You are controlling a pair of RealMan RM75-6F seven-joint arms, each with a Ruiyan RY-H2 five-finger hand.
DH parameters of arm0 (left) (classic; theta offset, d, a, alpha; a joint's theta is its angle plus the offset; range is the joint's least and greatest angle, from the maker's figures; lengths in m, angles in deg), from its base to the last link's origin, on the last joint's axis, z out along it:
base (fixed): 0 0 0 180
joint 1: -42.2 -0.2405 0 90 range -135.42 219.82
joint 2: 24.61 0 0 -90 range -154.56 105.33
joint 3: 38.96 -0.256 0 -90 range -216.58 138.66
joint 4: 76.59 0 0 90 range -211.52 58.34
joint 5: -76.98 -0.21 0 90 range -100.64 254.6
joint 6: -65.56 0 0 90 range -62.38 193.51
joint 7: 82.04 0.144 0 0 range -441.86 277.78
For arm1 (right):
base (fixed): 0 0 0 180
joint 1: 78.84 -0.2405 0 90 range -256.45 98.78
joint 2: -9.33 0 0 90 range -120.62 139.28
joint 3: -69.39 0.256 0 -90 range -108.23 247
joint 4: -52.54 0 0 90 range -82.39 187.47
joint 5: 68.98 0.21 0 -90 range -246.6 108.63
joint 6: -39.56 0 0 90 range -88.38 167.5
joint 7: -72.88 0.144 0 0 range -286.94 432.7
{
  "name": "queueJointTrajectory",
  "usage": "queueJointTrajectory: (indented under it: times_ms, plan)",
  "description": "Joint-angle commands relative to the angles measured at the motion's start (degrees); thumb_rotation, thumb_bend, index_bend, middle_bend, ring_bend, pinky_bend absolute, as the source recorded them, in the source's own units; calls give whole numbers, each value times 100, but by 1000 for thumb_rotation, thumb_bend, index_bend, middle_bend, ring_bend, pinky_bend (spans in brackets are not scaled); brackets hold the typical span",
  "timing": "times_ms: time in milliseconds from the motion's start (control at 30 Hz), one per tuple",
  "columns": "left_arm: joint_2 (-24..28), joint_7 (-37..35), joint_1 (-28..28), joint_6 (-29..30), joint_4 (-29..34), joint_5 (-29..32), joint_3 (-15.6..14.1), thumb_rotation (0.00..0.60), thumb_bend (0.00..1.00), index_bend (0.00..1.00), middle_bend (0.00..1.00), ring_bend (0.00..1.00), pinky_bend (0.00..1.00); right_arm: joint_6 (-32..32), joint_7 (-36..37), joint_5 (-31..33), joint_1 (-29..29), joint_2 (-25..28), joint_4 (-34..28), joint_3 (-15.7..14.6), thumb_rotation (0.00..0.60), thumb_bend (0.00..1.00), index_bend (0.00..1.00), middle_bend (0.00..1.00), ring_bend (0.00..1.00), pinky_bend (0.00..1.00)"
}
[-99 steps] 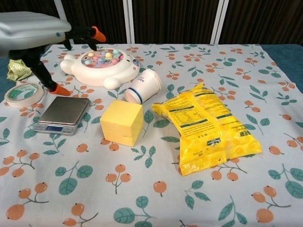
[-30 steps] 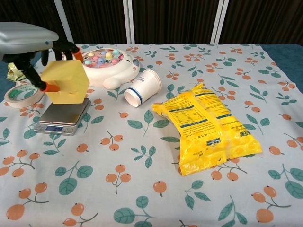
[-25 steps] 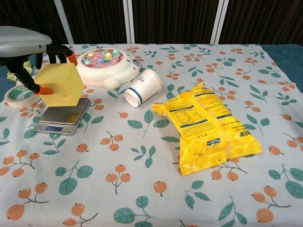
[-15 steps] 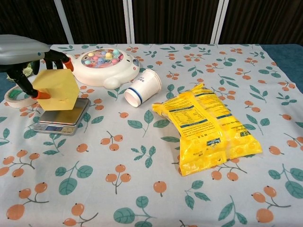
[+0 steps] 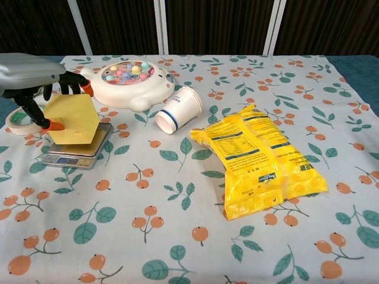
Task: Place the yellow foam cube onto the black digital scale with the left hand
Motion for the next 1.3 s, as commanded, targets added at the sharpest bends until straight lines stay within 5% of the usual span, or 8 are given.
queueJointTrajectory:
  times_ms: [33,267,600,867,1100,1300]
  plan:
    - [10,2,-7,-25,5,-3,-7,600,276,218,373,265,404,1,-3,-2,-2,-4,3,0,600,582,0,0,0,0]
    - [29,43,-14,-72,-19,34,-6,600,223,211,333,230,380,5,-5,-9,-1,-1,-4,-2,600,582,0,0,0,0]
    - [169,400,58,-153,90,335,-21,600,110,144,166,59,222,-55,0,-5,-18,15,-6,-21,600,582,0,0,0,0]
    - [216,137,-8,-68,238,141,35,600,105,141,154,55,220,-27,5,-3,-7,25,-14,-14,600,582,0,0,0,0]
    - [732,-136,-600,1272,896,-791,69,600,105,136,144,50,202,-27,27,14,0,41,0,-9,600,583,0,0,0,0]
    - [1145,-663,-1515,2673,1247,-1732,-218,600,105,128,128,43,165,-16,-6,-20,-4,32,-9,-21,600,582,0,0,0,0]
